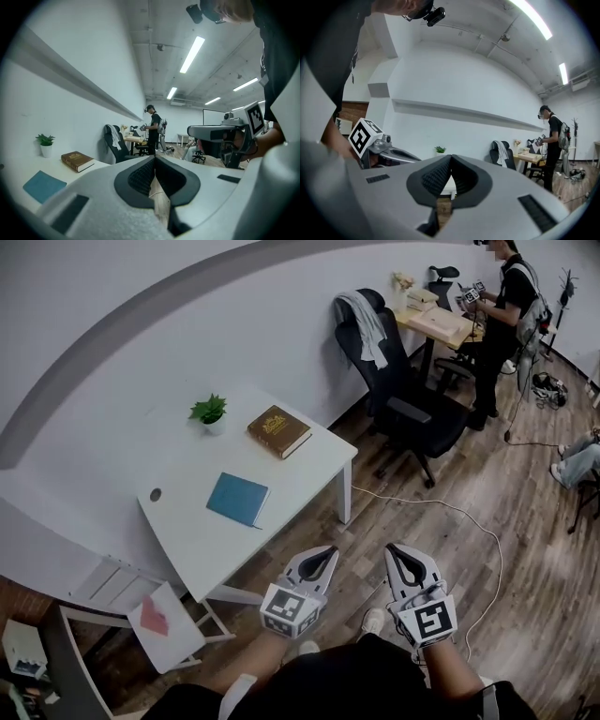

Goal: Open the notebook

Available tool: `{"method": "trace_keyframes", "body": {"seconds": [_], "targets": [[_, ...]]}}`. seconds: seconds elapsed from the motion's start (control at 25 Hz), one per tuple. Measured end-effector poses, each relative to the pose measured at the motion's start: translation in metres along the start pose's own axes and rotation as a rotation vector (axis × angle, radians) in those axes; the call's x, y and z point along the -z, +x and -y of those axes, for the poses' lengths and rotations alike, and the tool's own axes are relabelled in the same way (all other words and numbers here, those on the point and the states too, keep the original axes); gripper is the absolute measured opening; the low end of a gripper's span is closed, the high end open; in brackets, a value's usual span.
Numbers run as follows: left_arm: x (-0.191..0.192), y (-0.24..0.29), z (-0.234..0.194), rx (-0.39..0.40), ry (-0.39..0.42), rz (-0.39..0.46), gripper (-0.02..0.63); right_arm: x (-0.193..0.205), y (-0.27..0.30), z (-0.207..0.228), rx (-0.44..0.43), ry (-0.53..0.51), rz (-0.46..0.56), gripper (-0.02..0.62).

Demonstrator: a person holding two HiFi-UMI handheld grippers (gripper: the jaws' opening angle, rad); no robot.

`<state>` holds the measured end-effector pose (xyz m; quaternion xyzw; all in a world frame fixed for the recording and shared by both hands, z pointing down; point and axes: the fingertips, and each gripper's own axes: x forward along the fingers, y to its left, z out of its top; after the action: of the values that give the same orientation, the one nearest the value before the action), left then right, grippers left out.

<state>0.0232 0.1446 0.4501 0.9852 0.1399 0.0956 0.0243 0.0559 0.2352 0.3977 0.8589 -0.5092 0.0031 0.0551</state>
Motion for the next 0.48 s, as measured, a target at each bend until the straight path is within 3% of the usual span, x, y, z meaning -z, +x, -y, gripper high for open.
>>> {"method": "trace_keyframes", "body": {"seconds": [0.2, 0.48], "targets": [[-0.009, 0.039, 0.0, -0.068, 0.011, 0.008, 0.006, 0.009, 0.019, 0.036, -0.089, -0.006, 0.013, 0.002], [-0.005, 0.052, -0.023, -0.196, -0.02, 0.0, 0.006, 0.012, 0.049, 0.066, -0.159, 0.026, 0.031, 0.002]]}}
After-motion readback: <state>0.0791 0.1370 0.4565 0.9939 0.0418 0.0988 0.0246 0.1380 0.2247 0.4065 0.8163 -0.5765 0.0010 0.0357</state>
